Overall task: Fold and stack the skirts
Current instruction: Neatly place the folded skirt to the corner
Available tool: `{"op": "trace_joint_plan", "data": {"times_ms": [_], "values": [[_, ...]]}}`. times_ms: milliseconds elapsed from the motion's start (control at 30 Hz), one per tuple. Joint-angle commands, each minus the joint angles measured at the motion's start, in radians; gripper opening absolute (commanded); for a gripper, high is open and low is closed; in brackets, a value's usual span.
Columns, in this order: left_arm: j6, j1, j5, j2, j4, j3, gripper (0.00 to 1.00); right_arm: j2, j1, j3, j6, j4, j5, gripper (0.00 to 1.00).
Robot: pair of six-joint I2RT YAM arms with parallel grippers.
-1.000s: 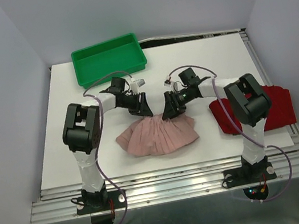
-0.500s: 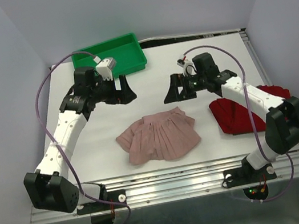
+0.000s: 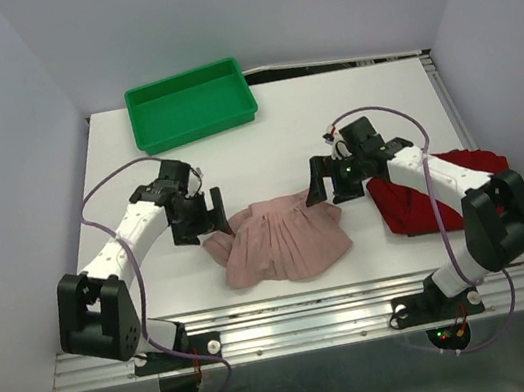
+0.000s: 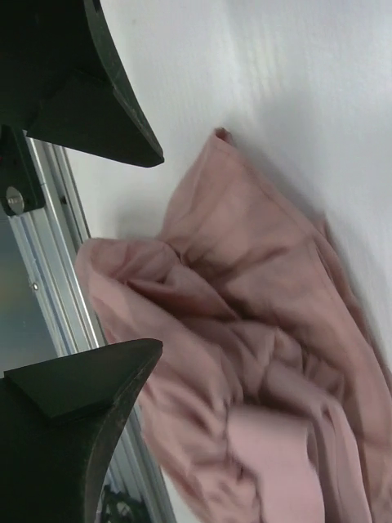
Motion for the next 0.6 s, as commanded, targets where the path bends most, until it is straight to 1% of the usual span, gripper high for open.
{"op": "trace_joint_plan", "data": {"times_ms": [0,33,100,200,267,300,333,400,433,467,533,567], "values": [[-0.041,0.075,-0.052,-0.008,-0.041,-0.107,0.99,0.054,-0.002,0.058,-0.055,-0.084,0.112,1.00],[-0.049,0.092,0.009,-0.008,-0.033,-0.127,0.99,0.074,-0.002,0.060,-0.058,-0.115,0.114,1.00],[-0.064,0.094,0.087,-0.005,-0.018,-0.145,0.98,0.087,-0.002,0.040,-0.059,-0.126,0.082,1.00],[-0.102,0.095,0.175,0.001,0.042,-0.196,0.98,0.073,-0.002,-0.046,-0.023,-0.072,0.019,1.00],[-0.124,0.100,0.239,0.006,0.126,-0.234,0.98,0.068,-0.002,-0.095,-0.004,-0.006,-0.038,1.00],[-0.130,0.103,0.264,0.009,0.193,-0.256,0.98,0.071,-0.002,-0.112,-0.004,0.035,-0.067,1.00],[-0.131,0.106,0.293,0.012,0.194,-0.267,0.98,0.076,-0.002,-0.112,-0.004,0.055,-0.067,1.00],[-0.145,0.112,0.365,0.022,0.303,-0.290,0.98,0.084,-0.002,-0.135,0.014,0.107,-0.093,1.00],[-0.173,0.115,0.394,0.025,0.374,-0.317,0.98,0.088,-0.002,-0.144,0.028,0.159,-0.096,1.00],[-0.191,0.118,0.432,0.027,0.407,-0.329,0.98,0.094,-0.002,-0.150,0.033,0.178,-0.096,1.00],[-0.240,0.123,0.463,0.019,0.485,-0.360,0.98,0.126,-0.002,-0.153,0.042,0.213,-0.109,1.00],[-0.259,0.123,0.491,0.007,0.571,-0.371,0.98,0.137,-0.002,-0.153,0.046,0.221,-0.115,1.00]]}}
